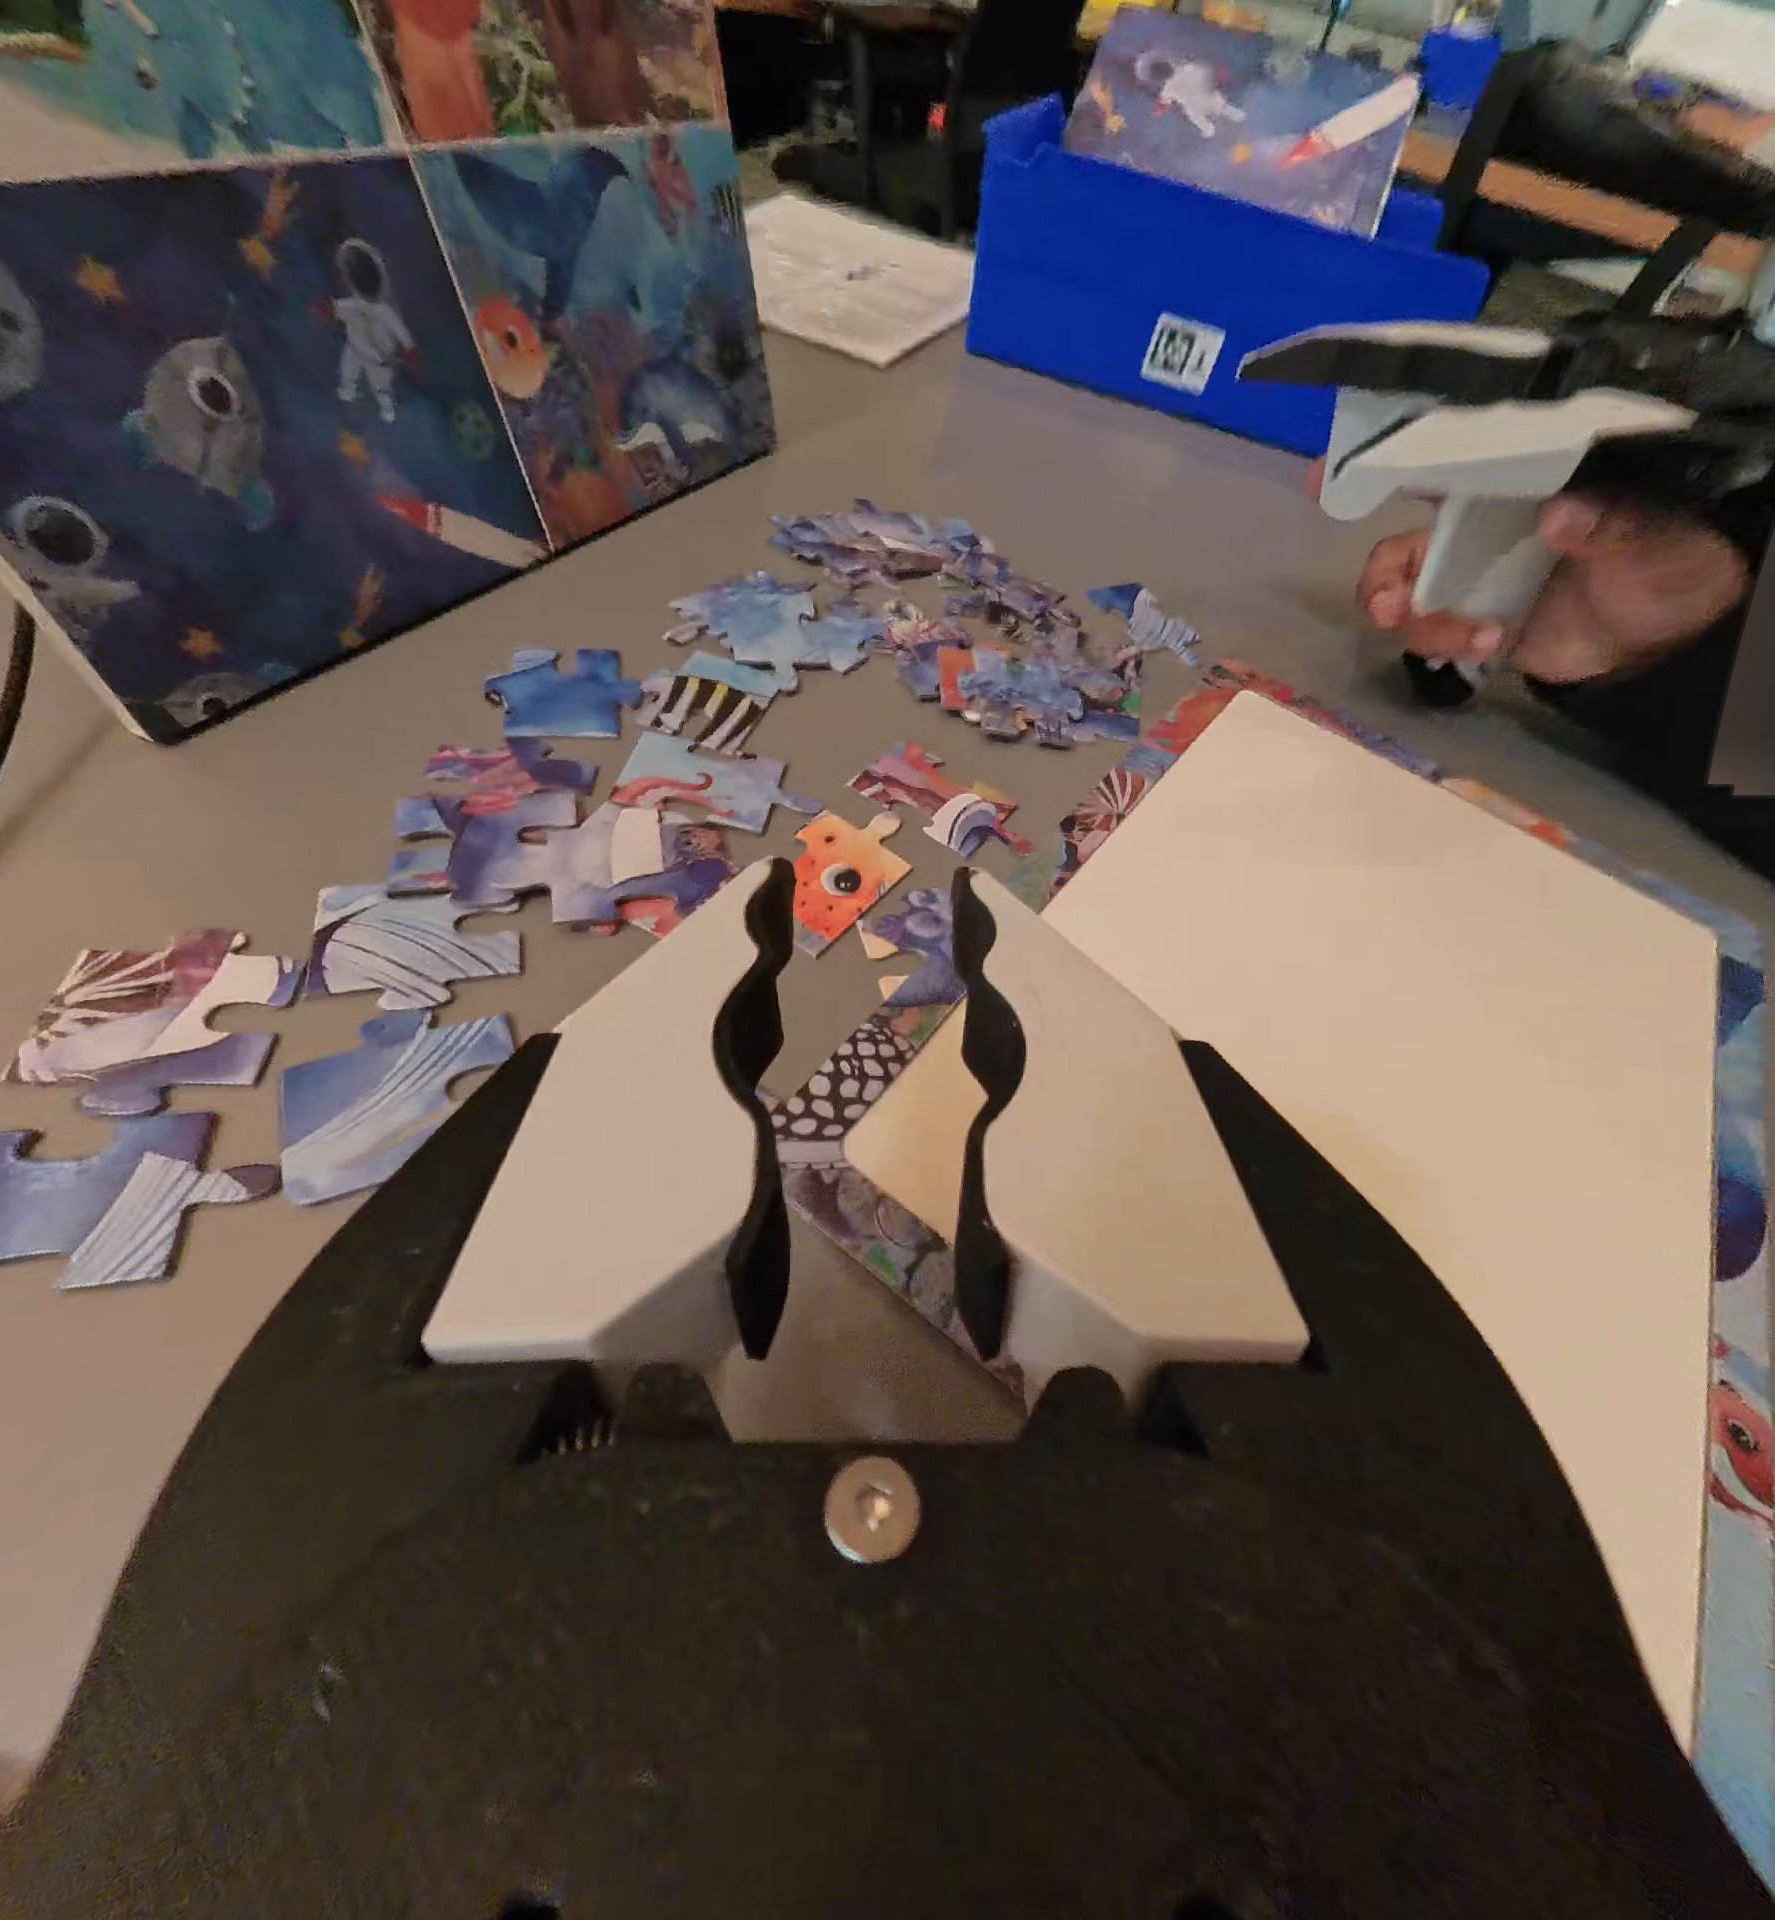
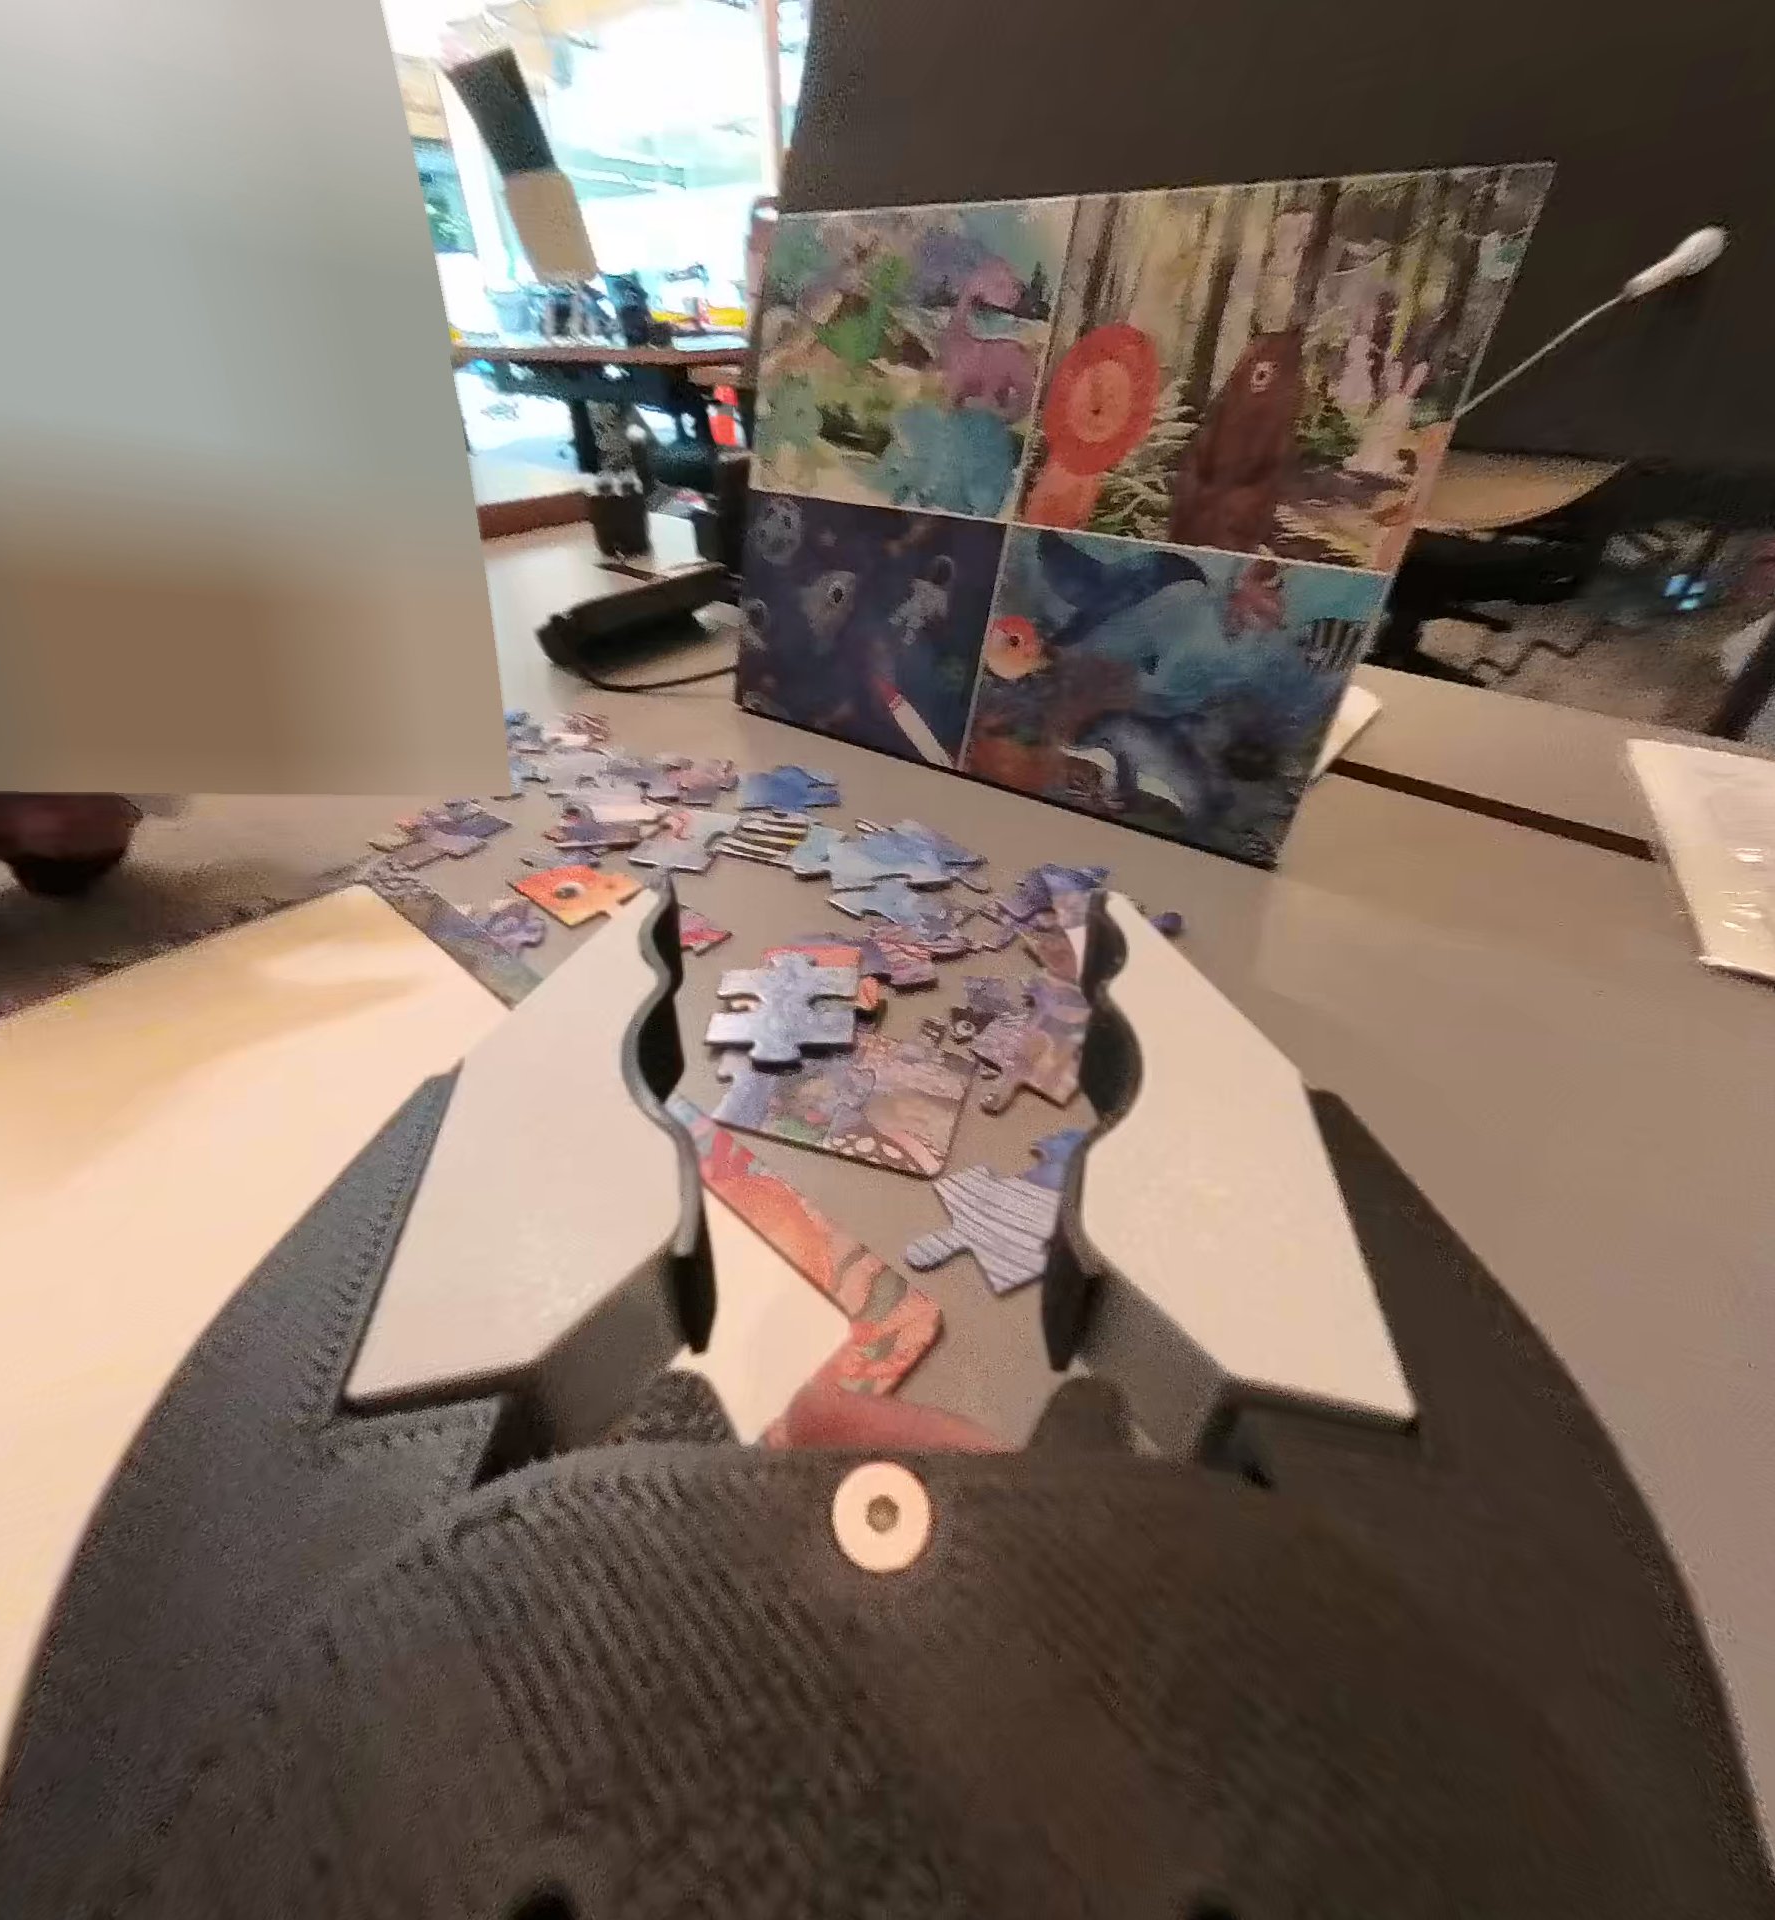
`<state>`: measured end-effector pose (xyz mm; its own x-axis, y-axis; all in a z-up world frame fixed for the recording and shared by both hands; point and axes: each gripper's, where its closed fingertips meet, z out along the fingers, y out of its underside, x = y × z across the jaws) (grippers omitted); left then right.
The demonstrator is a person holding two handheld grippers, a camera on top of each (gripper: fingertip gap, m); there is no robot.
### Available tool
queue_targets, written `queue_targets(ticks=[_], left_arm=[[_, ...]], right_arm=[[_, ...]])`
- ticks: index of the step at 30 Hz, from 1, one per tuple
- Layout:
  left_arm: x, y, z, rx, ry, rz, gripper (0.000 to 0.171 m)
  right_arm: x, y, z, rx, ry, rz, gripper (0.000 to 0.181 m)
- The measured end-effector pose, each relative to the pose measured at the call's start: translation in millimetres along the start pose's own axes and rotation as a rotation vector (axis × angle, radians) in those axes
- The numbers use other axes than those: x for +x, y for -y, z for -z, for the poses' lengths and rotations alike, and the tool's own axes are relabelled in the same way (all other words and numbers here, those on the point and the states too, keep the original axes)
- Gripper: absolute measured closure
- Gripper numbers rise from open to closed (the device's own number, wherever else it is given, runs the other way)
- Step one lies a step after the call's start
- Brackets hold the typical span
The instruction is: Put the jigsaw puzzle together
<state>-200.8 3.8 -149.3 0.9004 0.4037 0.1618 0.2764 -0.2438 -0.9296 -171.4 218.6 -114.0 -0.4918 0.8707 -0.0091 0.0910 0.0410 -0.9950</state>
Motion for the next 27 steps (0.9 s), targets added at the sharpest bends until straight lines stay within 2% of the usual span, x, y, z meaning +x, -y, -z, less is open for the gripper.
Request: queue_targets(ticks=[3, 7, 18, 27], left_arm=[[-13, 6, 4, 0.034, 0.031, 0.051, 0.146], [-12, 2, 2, 0.021, 0.002, 0.085, 0.146], [-11, -2, -1, -0.031, 0.107, -0.088, 0.146], [-9, 6, 7, 0.008, 0.117, -0.099, 0.146]], right_arm=[[-6, 0, -2, -0.002, 0.026, -0.019, 0.104], [-15, -4, -6, -0.037, 0.078, -0.063, 0.091], [-6, -2, -3, -0.016, 0.054, -0.127, 0.095], [-3, -2, -3, -0.011, 0.048, -0.146, 0.097]])
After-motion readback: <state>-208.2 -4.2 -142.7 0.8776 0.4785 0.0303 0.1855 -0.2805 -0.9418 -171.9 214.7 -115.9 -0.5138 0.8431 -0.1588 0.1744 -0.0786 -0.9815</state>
